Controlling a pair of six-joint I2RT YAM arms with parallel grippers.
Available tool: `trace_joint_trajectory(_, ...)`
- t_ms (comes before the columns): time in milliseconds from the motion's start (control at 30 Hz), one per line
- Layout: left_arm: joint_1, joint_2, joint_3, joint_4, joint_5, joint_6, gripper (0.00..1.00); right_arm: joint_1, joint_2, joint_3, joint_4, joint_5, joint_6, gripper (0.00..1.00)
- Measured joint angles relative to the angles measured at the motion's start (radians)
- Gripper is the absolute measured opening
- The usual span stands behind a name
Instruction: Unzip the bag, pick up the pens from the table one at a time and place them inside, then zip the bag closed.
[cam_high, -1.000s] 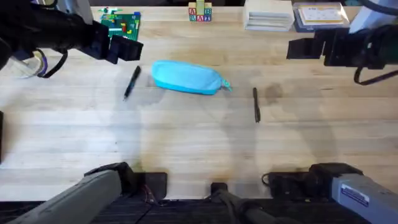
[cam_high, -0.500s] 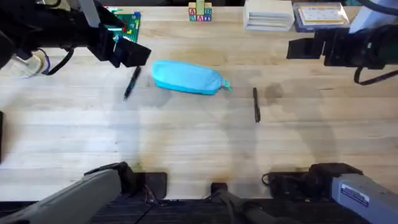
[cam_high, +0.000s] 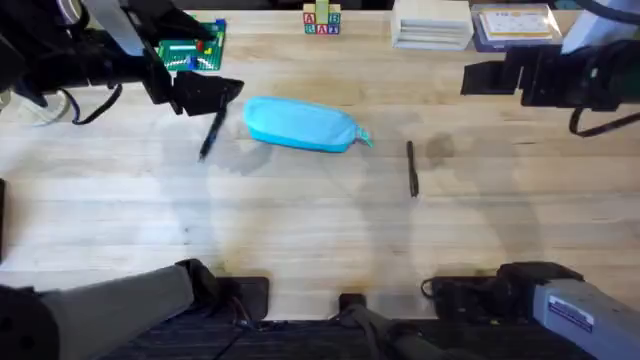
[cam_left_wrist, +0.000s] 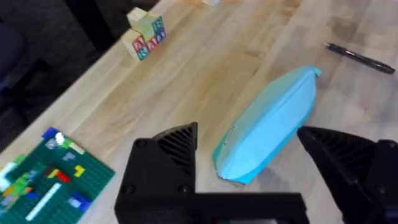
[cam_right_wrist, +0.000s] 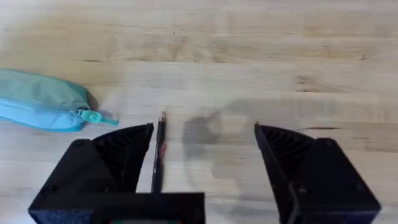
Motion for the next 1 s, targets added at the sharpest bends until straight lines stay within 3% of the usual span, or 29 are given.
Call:
trace_joint_trajectory(233,0.0,0.085,0.0,-0.098,0.031,0.135,0.992,0.0,0.0,0.0,0.0,0.0,0.0,0.998)
trace_joint_trajectory(433,0.0,0.199,0.0,-0.101,0.036,0.271,0.991,0.0,0.0,0.0,0.0,0.0,0.0,0.998)
trace_joint_trajectory(733,0.0,0.374,0.0,-0.035,0.074,0.337,0.991,0.0,0.0,0.0,0.0,0.0,0.0,0.998)
trace_joint_trajectory(1000,0.0,0.442,0.001,-0.011,0.108,0.388,0.991,0.0,0.0,0.0,0.0,0.0,0.0,0.998)
